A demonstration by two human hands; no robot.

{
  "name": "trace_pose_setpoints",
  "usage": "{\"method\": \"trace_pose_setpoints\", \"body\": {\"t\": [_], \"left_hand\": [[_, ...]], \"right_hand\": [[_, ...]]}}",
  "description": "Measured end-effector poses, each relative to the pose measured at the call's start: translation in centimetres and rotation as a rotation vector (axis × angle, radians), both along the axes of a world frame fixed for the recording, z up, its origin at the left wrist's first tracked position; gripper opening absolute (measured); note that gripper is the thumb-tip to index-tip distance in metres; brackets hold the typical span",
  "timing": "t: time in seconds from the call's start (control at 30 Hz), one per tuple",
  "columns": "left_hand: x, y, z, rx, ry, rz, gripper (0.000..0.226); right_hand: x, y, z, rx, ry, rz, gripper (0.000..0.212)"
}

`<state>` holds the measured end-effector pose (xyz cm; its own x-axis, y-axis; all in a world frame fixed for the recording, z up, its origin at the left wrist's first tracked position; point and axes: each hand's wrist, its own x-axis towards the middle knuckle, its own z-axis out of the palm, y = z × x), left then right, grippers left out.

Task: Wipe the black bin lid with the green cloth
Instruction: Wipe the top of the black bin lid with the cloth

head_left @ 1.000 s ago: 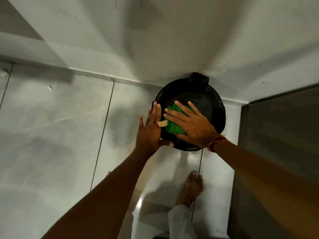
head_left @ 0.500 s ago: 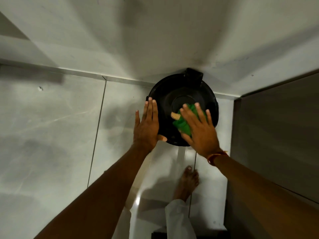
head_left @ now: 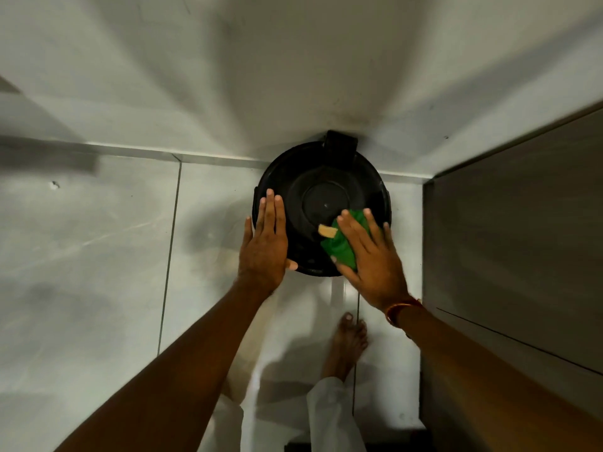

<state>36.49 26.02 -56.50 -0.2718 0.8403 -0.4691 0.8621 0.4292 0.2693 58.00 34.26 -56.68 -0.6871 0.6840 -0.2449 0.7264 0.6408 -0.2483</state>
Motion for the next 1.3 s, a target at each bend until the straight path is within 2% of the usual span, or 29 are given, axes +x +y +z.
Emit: {"method": "trace_pose_setpoints", "body": {"t": [0.13, 0.27, 0.37, 0.47, 0.53, 0.57, 0.63, 0.77, 0.83, 0.93, 1.0, 1.13, 1.3], "left_hand": [[-0.1, 0.0, 0.0, -0.001, -0.002, -0.002, 0.146], [0.1, 0.0, 0.4, -0.002, 0.021, -0.015, 0.144], [0.1, 0.2, 0.9, -0.012, 0.018, -0.014, 0.141], [-0.1, 0.0, 0.9, 0.006, -0.006, -0.006, 0.123], [-0.1, -0.1, 0.8, 0.023, -0.009, 0.002, 0.115], [-0.1, 0.0, 0.9, 0.019, -0.016, 0.001, 0.12], [0.0, 0.1, 1.0, 0.006, -0.041, -0.001, 0.133], [-0.1, 0.1, 1.0, 0.002, -0.065, 0.002, 0.139], [-0.1, 0.1, 0.9, 0.002, -0.067, 0.007, 0.141], [0.1, 0.2, 0.7, 0.015, -0.064, 0.016, 0.143], [0.2, 0.2, 0.5, 0.015, -0.063, 0.015, 0.144], [0.1, 0.2, 0.1, 0.02, -0.049, 0.014, 0.143], [0.0, -0.1, -0.1, 0.035, -0.031, -0.005, 0.143]], "right_hand": [[-4.1, 3.9, -0.1, 0.011, -0.035, -0.212, 0.078], [-7.1, 5.3, -0.3, 0.096, -0.088, -0.099, 0.083], [-5.8, 1.7, -1.1, 0.146, -0.019, 0.084, 0.084], [-5.0, -3.1, -2.4, 0.193, 0.035, 0.21, 0.08], [-4.1, -4.4, -3.1, 0.249, 0.067, 0.221, 0.077], [-3.5, -4.3, -3.3, 0.267, 0.091, 0.19, 0.076], [-2.3, -3.7, -3.6, 0.25, 0.147, 0.0, 0.076], [-1.7, -0.2, -2.7, -0.126, 0.43, -0.791, 0.078], [-1.7, 3.4, -2.3, -0.28, 0.497, -0.902, 0.073], [-2.1, 9.7, -1.7, -0.482, 0.486, -0.876, 0.064], [-3.4, 13.3, -1.2, -0.546, 0.417, -0.827, 0.058], [-6.8, 14.8, -1.0, -0.283, 0.188, -0.457, 0.067], [-6.5, 5.5, -0.1, 0.04, -0.002, -0.266, 0.088]]}}
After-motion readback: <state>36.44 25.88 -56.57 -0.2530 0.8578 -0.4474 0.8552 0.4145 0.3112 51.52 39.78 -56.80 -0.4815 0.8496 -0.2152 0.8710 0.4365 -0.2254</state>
